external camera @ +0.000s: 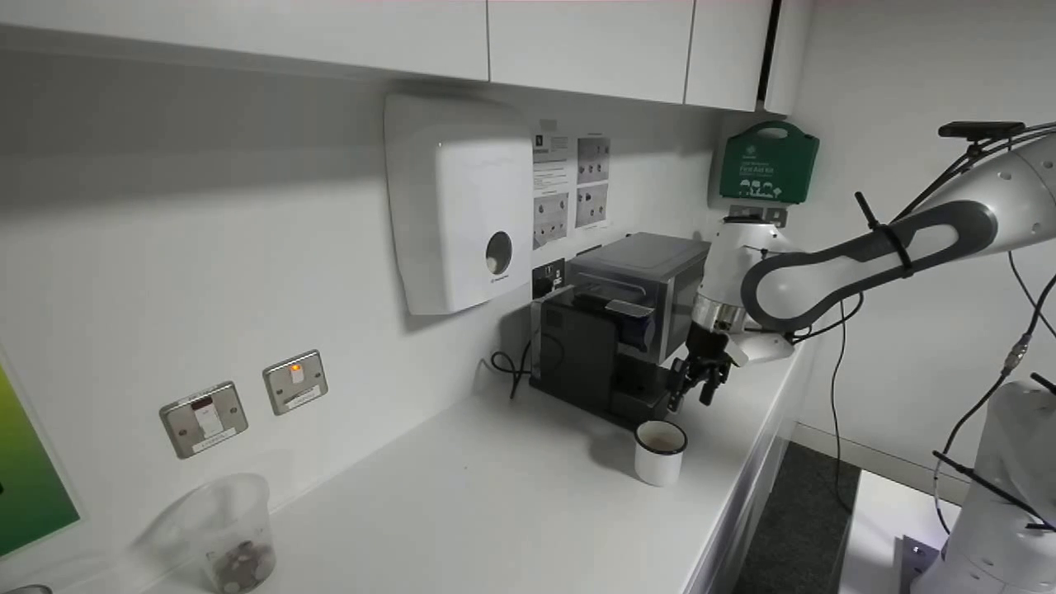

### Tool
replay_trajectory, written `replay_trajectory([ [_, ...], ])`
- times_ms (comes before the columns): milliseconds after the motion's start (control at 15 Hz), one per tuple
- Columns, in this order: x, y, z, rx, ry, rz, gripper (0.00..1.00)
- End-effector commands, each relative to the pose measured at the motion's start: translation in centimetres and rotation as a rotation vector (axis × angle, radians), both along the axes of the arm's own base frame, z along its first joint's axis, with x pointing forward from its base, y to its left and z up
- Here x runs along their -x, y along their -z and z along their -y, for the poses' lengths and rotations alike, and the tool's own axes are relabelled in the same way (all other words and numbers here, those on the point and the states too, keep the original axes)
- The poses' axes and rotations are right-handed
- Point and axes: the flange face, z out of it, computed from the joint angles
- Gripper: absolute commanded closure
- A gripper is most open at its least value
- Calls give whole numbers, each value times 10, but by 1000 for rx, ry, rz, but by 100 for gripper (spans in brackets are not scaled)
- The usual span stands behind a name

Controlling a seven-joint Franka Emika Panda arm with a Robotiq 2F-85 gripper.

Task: Put the cup on the coffee maker and then remove it and put it back on the table

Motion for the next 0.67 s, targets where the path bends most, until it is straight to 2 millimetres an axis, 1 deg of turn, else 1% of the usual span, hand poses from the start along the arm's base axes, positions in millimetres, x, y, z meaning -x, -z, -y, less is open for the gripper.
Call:
replay_trajectory([
  [0, 14, 3, 2, -18, 190, -21, 0],
  [333, 22, 7, -6, -32, 394, -40, 0],
  [600, 24, 6, -16, -23, 481, -22, 0],
])
